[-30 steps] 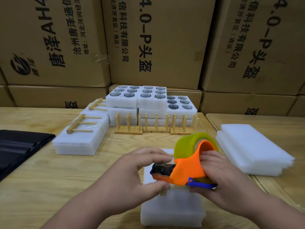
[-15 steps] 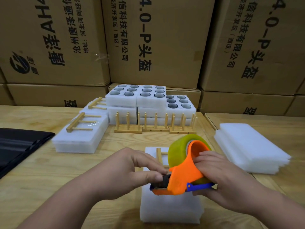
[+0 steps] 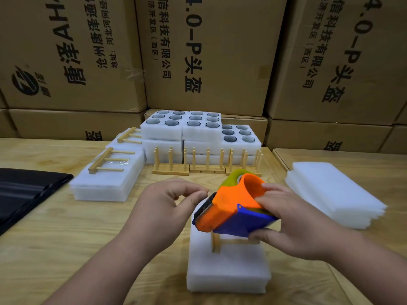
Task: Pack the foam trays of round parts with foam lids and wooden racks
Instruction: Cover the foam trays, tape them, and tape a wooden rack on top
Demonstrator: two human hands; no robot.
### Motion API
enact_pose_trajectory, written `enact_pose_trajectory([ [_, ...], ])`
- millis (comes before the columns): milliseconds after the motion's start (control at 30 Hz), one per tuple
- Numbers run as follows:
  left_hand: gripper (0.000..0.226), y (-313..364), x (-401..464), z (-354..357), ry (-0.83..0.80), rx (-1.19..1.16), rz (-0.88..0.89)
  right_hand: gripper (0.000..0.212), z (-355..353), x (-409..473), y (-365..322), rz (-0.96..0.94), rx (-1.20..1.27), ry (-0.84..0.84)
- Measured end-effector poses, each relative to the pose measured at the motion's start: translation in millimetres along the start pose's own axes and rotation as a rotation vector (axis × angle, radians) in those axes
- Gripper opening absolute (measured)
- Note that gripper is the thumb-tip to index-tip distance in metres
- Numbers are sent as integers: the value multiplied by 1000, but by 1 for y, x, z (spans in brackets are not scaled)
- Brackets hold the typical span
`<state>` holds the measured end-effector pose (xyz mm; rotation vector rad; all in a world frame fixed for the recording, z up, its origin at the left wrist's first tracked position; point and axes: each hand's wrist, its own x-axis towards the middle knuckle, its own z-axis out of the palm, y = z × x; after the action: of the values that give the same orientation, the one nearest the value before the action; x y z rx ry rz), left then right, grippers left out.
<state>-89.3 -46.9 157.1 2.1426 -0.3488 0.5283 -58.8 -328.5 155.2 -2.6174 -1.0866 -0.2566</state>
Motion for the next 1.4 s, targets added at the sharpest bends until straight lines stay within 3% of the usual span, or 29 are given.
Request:
enact_pose_trajectory([
  [200, 13, 8, 2, 0, 184, 217, 257, 43, -11, 8, 8, -23, 3, 26],
  [333, 23, 12, 2, -1, 193, 265, 401, 40, -15, 12, 17, -29, -23, 34],
  [567, 11, 12, 1, -24, 393, 266, 411, 34, -18, 0, 50, 96, 33, 99],
  [700, 14, 1, 0, -39, 320, 209, 170, 29, -27, -19, 66, 174, 45, 39],
  [833, 20, -28, 11, -33, 310, -74, -272, 40, -45, -8, 62, 126, -45, -2],
  [1033, 20, -69, 6, -14, 199, -534, -661, 33, -79, 16, 41, 258, 114, -44],
  [1100, 22, -78, 0, -3, 163, -613, -760, 31, -83, 25, 35, 277, 109, -1],
  [1200, 25, -87, -10, 13, 132, -689, -854, 46, -89, 43, 30, 284, 20, 29],
  [1400, 26, -95, -20, 44, 147, -628, -1005, 45, -98, 77, 18, 328, -115, -84],
])
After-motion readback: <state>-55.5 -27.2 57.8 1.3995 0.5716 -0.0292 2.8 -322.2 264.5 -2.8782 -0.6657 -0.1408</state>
